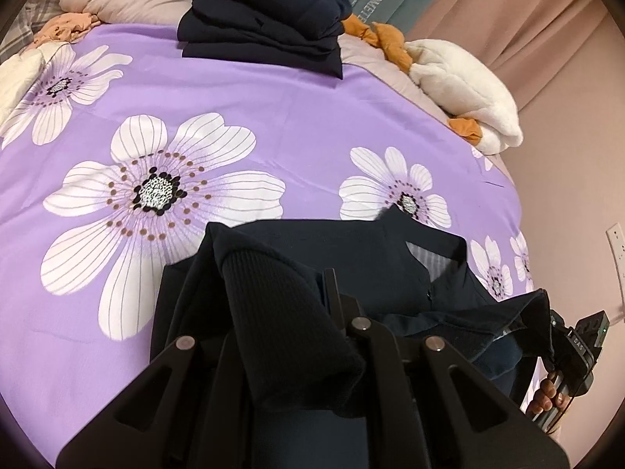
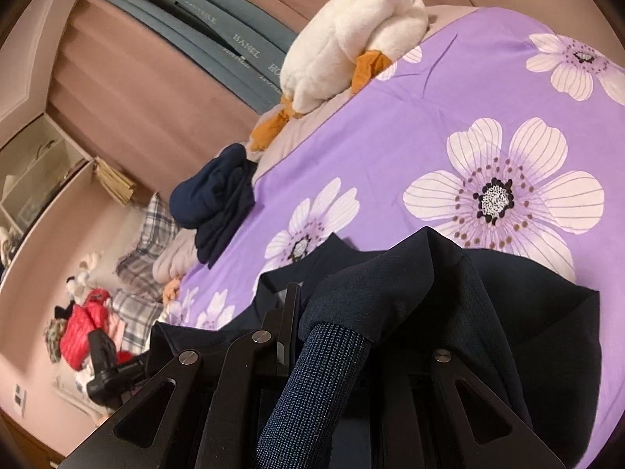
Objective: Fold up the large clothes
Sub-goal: 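Lower the hem onto the collar area and open both tools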
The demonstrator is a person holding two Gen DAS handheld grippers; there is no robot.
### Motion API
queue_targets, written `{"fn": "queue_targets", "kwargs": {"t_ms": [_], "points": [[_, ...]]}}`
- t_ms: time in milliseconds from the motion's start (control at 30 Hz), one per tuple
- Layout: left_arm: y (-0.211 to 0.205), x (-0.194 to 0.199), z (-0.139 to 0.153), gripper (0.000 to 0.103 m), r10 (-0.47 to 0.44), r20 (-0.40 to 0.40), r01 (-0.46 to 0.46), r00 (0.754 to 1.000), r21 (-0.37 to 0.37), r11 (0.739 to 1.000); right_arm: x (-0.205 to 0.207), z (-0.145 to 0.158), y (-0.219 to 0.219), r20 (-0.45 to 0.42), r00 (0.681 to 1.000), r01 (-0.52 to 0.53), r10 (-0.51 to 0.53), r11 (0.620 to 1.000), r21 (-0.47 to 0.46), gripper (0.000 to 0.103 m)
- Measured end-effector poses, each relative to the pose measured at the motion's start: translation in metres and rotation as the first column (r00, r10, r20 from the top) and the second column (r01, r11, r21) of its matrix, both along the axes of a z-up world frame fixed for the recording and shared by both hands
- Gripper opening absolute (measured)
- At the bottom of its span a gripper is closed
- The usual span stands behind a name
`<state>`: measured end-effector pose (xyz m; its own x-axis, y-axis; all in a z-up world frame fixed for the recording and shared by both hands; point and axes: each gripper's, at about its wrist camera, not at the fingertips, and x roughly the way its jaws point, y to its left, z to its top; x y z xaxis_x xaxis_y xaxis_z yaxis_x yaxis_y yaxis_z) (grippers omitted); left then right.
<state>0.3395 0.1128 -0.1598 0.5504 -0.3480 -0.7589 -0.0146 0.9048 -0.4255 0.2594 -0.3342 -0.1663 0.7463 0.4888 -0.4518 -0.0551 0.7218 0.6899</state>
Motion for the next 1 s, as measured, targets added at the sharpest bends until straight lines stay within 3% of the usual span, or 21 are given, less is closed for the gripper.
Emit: {"fn": "queue_targets", "kwargs": {"t_ms": [533,1000], "points": [[-0.016,0.064,-0.038,0.011,0.021,-0.107,-0.011,0.994,0.094,0.995,0.057,-0.029,-0.008,-0.129,0.991,0.044,-0.047,0.999,-0.023,0.016],[-0.022,0.075,-0.05,0.014,0.007,-0.103,0.007,0.995,0.138,0.99,0.067,-0.048,-0.018,-0.2,0.979,0.045,-0.044,0.999,0.003,0.016]]}}
